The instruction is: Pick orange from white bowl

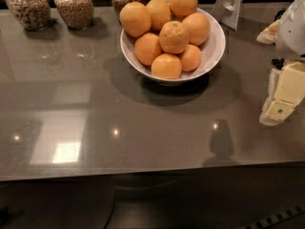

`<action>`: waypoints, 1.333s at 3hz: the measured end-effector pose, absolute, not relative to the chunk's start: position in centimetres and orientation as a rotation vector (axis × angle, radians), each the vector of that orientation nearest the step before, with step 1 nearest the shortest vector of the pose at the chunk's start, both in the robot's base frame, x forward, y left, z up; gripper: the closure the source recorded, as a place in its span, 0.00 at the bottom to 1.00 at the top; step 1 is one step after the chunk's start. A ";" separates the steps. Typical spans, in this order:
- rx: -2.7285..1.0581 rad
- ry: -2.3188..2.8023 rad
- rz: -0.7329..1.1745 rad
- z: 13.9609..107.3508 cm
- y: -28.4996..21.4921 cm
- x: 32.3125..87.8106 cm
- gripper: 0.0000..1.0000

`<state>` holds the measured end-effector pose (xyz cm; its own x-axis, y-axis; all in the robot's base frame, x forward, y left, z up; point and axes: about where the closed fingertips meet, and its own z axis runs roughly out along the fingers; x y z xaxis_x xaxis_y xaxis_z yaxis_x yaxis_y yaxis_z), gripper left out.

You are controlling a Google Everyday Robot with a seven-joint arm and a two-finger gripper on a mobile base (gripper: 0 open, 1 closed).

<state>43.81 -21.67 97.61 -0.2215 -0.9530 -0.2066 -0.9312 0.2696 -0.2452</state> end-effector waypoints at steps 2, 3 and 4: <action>-1.697 2.175 -0.063 97.8 -21.1 44.8 0.00; -1.651 2.087 0.001 98.2 -19.9 46.7 0.00; -1.624 2.033 0.044 98.5 -19.1 48.0 0.00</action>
Offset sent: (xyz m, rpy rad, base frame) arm 0.0238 0.0138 0.0010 0.1402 -0.0696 0.0384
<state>47.98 -19.08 98.46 -0.1347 -0.8970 -0.4211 -0.9145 0.2762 -0.2956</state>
